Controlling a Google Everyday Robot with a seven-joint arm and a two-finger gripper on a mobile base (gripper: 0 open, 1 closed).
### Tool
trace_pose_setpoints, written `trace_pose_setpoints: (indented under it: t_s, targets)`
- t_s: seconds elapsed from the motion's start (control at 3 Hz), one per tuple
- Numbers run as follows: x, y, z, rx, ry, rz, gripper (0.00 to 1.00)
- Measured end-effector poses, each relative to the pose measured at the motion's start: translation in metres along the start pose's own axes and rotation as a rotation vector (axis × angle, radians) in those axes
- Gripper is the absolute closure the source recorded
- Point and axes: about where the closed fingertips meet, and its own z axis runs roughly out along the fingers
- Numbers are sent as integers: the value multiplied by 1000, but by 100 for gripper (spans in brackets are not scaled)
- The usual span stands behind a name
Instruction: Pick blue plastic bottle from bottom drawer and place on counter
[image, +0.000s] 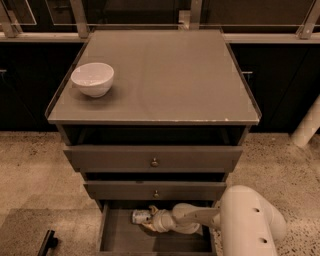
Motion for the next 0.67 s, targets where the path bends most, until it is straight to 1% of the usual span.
trace_pose_setpoints:
  t_s: [0.67]
  targets:
    - [-5, 0, -4, 0, 0, 0, 100]
